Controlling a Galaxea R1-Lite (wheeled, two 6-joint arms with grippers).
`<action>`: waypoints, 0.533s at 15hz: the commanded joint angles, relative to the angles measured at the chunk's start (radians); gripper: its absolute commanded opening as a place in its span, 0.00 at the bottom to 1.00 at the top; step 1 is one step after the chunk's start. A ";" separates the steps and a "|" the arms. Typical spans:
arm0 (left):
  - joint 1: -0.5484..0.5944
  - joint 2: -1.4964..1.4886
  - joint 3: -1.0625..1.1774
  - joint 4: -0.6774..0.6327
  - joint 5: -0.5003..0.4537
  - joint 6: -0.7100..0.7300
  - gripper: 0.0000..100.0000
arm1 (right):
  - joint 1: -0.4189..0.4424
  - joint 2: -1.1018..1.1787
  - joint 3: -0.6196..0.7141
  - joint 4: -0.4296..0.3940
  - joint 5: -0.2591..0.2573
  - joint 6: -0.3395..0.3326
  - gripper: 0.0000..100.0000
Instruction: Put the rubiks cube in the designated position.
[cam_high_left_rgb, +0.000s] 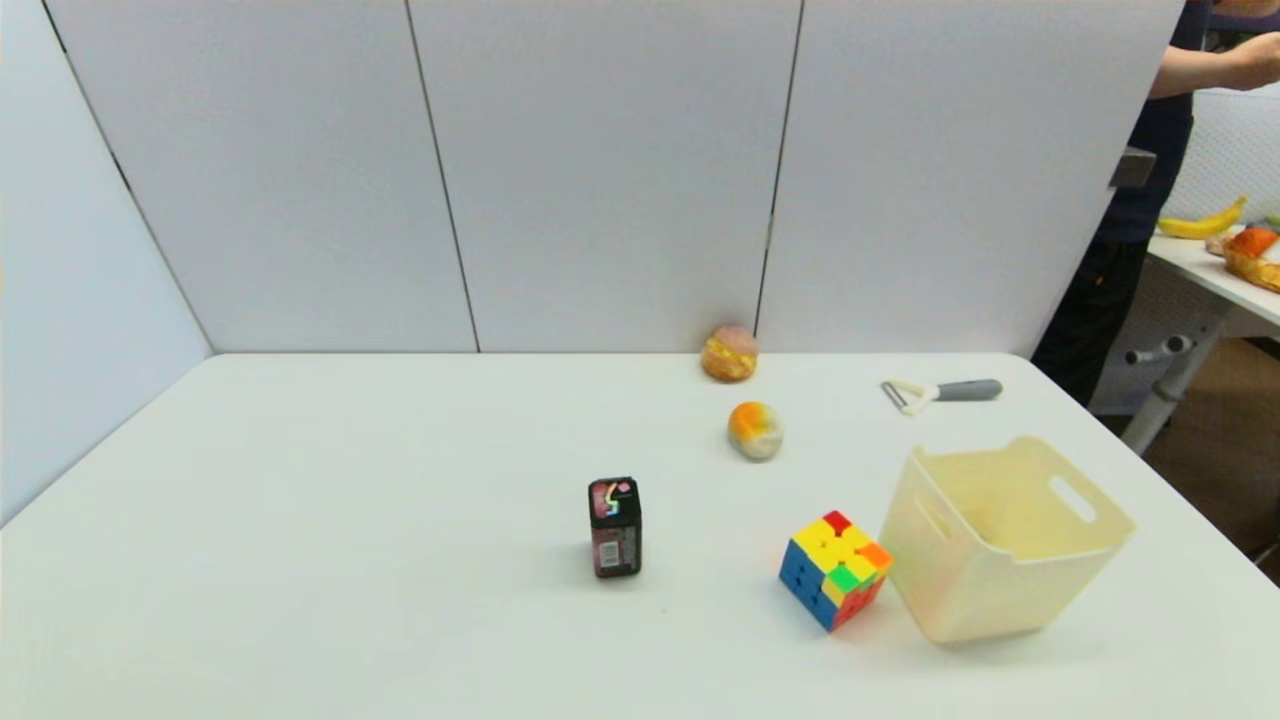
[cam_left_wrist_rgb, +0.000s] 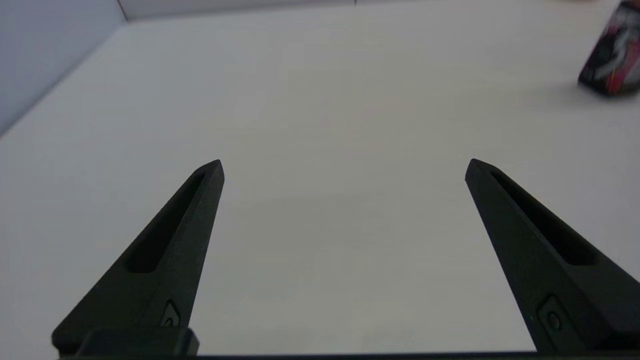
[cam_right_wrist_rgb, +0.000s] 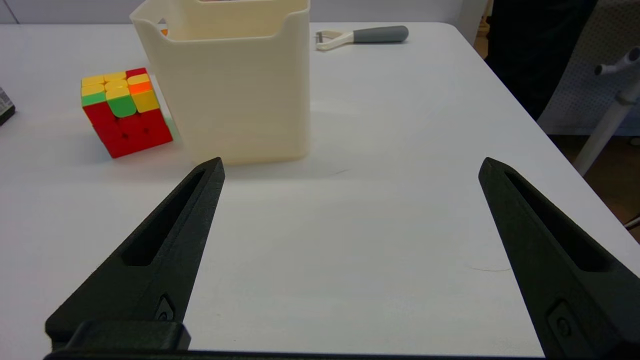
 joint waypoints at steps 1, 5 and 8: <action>0.003 -0.035 0.021 -0.030 0.035 -0.066 1.00 | 0.000 0.001 0.000 0.000 0.000 0.000 1.00; 0.003 -0.035 0.021 -0.030 0.045 -0.099 1.00 | 0.000 0.001 0.000 0.000 0.000 0.000 1.00; 0.003 -0.035 0.021 -0.030 0.046 -0.099 1.00 | 0.000 0.001 0.000 0.000 0.000 0.000 1.00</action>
